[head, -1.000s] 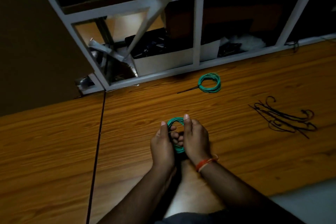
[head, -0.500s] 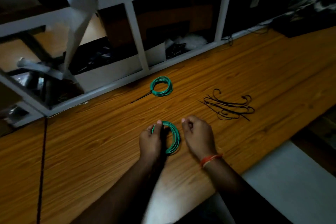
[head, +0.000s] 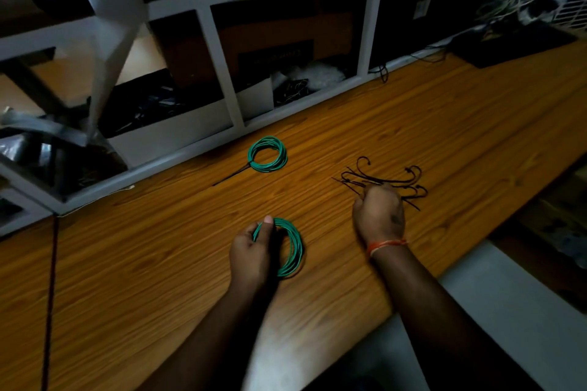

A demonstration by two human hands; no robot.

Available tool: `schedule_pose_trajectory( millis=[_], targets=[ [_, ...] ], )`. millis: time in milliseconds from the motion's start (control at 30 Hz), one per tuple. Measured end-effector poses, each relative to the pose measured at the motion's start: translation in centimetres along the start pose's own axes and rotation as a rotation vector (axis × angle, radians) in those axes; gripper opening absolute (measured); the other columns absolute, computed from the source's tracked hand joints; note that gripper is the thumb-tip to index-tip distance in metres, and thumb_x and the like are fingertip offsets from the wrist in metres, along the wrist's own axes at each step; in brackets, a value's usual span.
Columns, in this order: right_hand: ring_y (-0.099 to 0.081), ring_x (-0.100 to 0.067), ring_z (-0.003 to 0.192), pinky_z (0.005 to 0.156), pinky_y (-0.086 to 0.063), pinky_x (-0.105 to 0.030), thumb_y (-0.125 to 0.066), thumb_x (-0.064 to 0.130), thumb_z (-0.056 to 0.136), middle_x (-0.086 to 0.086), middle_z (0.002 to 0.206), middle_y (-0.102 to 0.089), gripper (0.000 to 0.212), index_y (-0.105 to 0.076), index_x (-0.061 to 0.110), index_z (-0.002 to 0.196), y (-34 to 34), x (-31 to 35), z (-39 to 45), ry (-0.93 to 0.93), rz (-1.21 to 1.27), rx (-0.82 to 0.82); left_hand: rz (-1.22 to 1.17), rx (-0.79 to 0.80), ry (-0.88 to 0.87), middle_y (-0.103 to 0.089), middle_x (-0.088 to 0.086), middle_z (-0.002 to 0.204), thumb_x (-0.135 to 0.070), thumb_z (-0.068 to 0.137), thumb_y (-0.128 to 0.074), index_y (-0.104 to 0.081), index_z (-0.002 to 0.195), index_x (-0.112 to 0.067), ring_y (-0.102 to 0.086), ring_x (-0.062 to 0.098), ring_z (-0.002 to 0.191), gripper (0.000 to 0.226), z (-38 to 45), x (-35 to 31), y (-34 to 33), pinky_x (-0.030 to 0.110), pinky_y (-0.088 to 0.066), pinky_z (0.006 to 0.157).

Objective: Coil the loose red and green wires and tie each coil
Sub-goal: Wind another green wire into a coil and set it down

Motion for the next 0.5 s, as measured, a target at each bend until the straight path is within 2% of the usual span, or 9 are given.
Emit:
schedule_pose_trajectory(
  millis=[100,167,233,333,433,500],
  targets=[
    [-0.062,-0.029,0.113,0.083,-0.052,-0.033,-0.054,0.024,0.102,-0.015,0.118,-0.064,0.026,-0.072,0.008,0.109,-0.7,-0.6,-1.2,-0.034,0.012,-0.041,-0.028,0.025,0.009,-0.078,0.014,0.097,-0.038,0.098,-0.066,-0.07,0.104,-0.003,-0.075,0.029,0.099,0.036,0.0,0.0,0.0,0.05,-0.053,0.1],
    [-0.065,-0.026,0.103,0.074,-0.052,-0.03,-0.056,0.022,0.1,-0.012,0.11,-0.067,0.021,-0.074,0.011,0.104,-0.9,-0.4,-2.1,0.004,0.062,-0.078,-0.055,0.024,0.012,-0.078,0.014,0.1,-0.042,0.095,-0.068,-0.066,0.117,0.001,-0.075,0.027,0.101,0.048,-0.2,-0.3,-0.1,0.049,-0.051,0.103],
    [-0.066,-0.024,0.096,0.073,-0.055,-0.03,-0.058,0.02,0.098,-0.008,0.104,-0.067,0.017,-0.074,0.016,0.099,-1.3,0.1,-3.1,0.08,0.129,-0.062,-0.078,0.039,0.014,-0.077,0.014,0.1,-0.046,0.093,-0.07,-0.06,0.125,0.004,-0.074,0.026,0.101,0.061,-0.2,-0.1,0.0,0.048,-0.052,0.103],
    [-0.064,-0.024,0.092,0.076,-0.054,-0.03,-0.063,0.017,0.093,-0.007,0.102,-0.065,0.013,-0.076,0.018,0.097,-1.8,1.3,-5.9,0.258,0.318,-0.026,-0.092,0.04,0.006,-0.077,0.013,0.09,-0.032,0.1,-0.064,-0.068,0.106,0.001,-0.074,0.024,0.091,0.034,-0.1,0.0,0.2,0.038,-0.052,0.089],
    [-0.062,-0.019,0.081,0.073,-0.052,-0.028,-0.067,0.011,0.088,-0.003,0.094,-0.063,0.015,-0.077,0.019,0.096,-2.4,2.4,-8.6,0.426,0.451,0.009,-0.081,0.055,-0.012,-0.076,0.011,0.086,-0.03,0.1,-0.063,-0.071,0.093,-0.008,-0.074,0.025,0.089,0.025,-0.1,-0.1,0.2,0.037,-0.052,0.087],
    [-0.06,-0.011,0.076,0.071,-0.054,-0.026,-0.07,0.01,0.086,0.003,0.09,-0.061,0.016,-0.076,0.023,0.095,-2.2,1.8,-9.2,0.412,0.557,-0.009,-0.084,0.053,-0.016,-0.076,0.011,0.086,-0.03,0.1,-0.064,-0.071,0.088,-0.01,-0.073,0.026,0.089,0.025,-0.1,-0.2,0.1,0.037,-0.053,0.085]
  ],
)
Point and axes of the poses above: each hand's wrist, its own z-axis towards the middle knuckle, its own y-axis out of the back of the hand, x = y × z, the point moved 7 cm from there along z, towards the middle knuckle
